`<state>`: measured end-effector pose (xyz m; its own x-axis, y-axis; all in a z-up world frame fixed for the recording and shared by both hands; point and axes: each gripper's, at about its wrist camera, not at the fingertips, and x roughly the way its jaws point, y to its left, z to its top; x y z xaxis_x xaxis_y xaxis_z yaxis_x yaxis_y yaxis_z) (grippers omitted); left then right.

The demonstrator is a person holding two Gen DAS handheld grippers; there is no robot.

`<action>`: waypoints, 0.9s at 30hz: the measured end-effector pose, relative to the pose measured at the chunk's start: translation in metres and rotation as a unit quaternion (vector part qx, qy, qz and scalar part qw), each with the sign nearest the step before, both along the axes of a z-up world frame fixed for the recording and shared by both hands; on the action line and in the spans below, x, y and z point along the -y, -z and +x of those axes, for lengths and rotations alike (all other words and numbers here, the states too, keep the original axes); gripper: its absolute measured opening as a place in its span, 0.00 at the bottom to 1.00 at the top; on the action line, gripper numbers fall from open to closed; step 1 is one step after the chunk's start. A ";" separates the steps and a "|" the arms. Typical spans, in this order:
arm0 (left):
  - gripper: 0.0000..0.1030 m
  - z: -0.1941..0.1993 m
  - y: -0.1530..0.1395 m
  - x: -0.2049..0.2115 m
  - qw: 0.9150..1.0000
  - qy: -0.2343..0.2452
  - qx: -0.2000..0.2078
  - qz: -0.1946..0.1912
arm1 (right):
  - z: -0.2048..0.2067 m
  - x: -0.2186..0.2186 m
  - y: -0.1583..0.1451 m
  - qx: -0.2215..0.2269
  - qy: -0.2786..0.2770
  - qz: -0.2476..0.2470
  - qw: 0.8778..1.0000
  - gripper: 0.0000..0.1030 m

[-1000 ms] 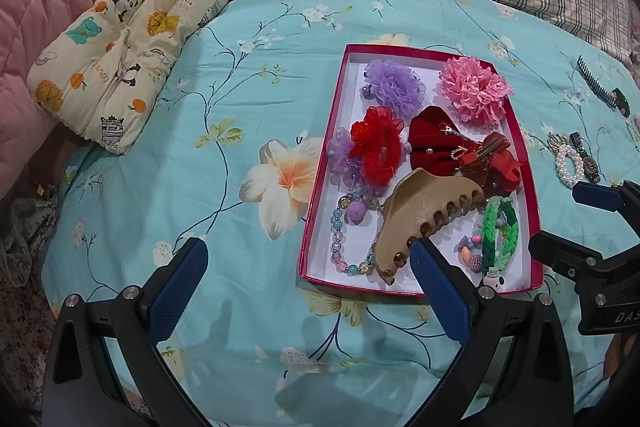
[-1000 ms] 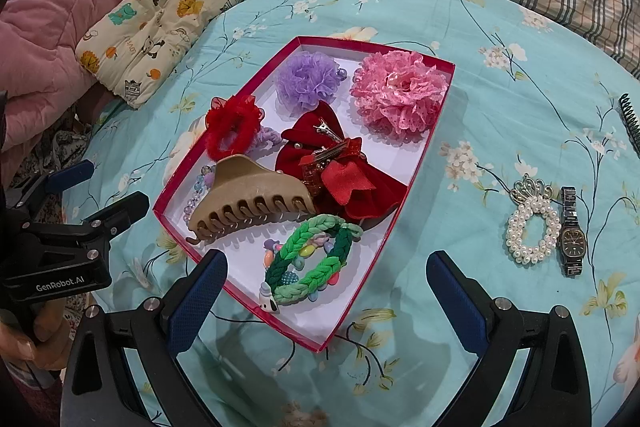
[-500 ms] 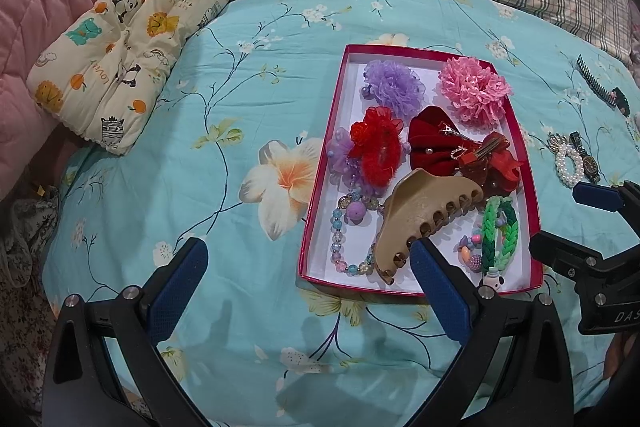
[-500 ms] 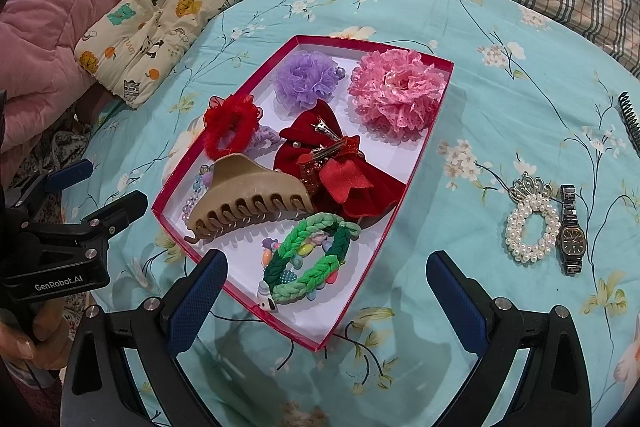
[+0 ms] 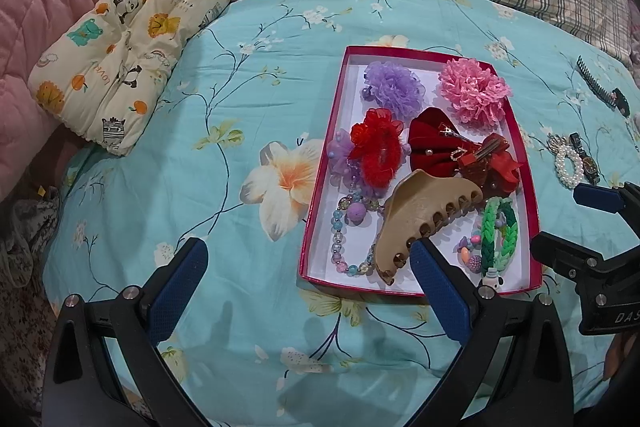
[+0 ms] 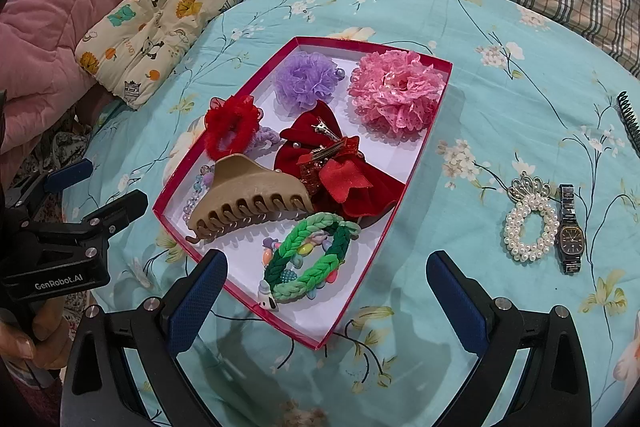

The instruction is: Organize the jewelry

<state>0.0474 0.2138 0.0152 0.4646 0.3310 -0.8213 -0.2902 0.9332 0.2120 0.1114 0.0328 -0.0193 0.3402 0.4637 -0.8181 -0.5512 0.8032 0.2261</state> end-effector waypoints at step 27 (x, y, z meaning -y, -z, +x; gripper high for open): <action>0.99 -0.001 0.002 -0.001 1.000 -0.008 -0.004 -0.010 | -0.002 0.008 0.002 0.000 0.014 -0.006 1.000 0.98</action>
<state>0.0464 0.2149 0.0136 0.4522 0.3227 -0.8315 -0.3040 0.9322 0.1965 0.1098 0.0253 -0.0215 0.3541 0.4445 -0.8228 -0.5278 0.8213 0.2166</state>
